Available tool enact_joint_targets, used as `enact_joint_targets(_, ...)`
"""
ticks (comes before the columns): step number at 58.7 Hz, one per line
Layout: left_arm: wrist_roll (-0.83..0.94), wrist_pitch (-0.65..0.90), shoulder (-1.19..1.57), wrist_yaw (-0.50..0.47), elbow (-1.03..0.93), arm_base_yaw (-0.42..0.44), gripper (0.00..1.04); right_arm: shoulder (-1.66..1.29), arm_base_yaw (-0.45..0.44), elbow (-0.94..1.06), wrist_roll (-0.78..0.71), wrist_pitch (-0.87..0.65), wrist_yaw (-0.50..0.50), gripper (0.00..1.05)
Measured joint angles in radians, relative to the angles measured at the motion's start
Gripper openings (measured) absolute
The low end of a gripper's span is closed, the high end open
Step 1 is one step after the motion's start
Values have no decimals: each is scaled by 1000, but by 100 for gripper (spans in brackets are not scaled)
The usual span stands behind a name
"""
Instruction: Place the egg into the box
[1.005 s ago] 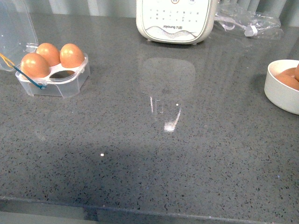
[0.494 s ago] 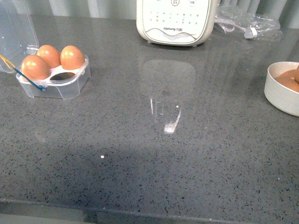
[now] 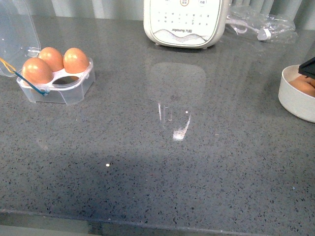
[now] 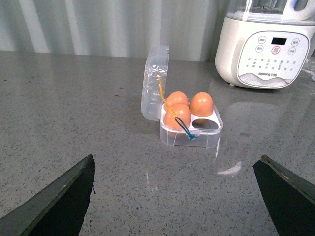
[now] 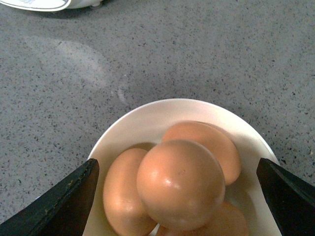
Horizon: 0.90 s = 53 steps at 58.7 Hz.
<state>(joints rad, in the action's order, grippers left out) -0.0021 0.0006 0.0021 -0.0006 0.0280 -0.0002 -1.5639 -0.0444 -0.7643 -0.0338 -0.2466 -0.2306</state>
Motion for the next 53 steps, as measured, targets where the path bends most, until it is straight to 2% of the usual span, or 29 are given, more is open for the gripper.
enact_joint_targets(12, 0, 0, 0, 0, 0, 0, 98, -9, -10, 18, 5, -25, -11, 97)
enact_joint_targets(14, 0, 0, 0, 0, 0, 0, 98, -9, -10, 18, 5, -27, -11, 94)
enact_joint_targets(27, 0, 0, 0, 0, 0, 0, 98, -7, -7, 28, -1, -43, -7, 64)
enact_joint_targets(34, 0, 0, 0, 0, 0, 0, 98, 0, 2, 35, -8, -45, 0, 43)
enact_joint_targets(53, 0, 0, 0, 0, 0, 0, 98, 95, 77, 55, -49, -56, 68, 41)
